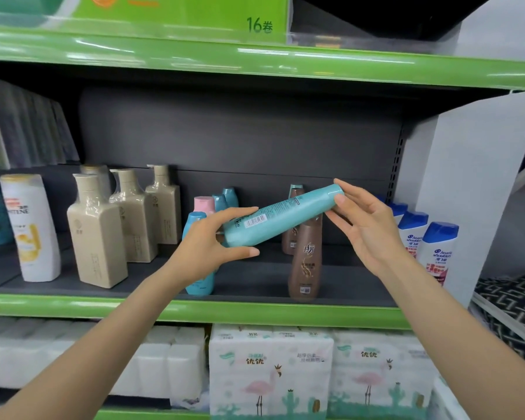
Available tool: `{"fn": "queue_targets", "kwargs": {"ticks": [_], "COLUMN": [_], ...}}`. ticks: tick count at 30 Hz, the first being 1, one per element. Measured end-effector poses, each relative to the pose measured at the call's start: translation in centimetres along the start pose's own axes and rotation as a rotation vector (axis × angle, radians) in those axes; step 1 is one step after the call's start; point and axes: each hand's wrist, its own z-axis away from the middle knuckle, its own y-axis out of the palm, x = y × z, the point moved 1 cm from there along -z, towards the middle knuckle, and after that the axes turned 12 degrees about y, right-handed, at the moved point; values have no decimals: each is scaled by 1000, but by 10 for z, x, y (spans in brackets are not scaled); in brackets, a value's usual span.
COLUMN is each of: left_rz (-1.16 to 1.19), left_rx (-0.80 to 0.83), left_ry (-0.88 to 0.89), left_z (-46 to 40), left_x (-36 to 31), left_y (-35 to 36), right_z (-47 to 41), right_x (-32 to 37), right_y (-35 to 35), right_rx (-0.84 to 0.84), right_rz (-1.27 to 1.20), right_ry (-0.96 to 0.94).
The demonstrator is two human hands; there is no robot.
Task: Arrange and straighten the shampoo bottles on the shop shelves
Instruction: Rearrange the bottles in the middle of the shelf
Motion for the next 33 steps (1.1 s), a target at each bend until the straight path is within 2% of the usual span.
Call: {"fn": "queue_targets", "kwargs": {"ticks": [5,11,17,24,33], "left_rz": [177,278,172,-235,-155], "left_rx": [43,101,64,21,114], "left_ry": [-63,-115,-68,76,-43], "left_z": [-2,-5,-22,-49,-85], "left_x": [5,10,18,42,81], "left_y": [-4,-5,-3,12,55], "right_z": [-3,-10,-19,-40,-96], "right_x": [-1,-1,7,9,6], "right_y": [6,12,26,27,-7], "right_rx": [73,-30,-109,-183,-78], "right_rz": [-25,57,101,170,319], "right_ry": [-8,-18,-58,-71,4]}}
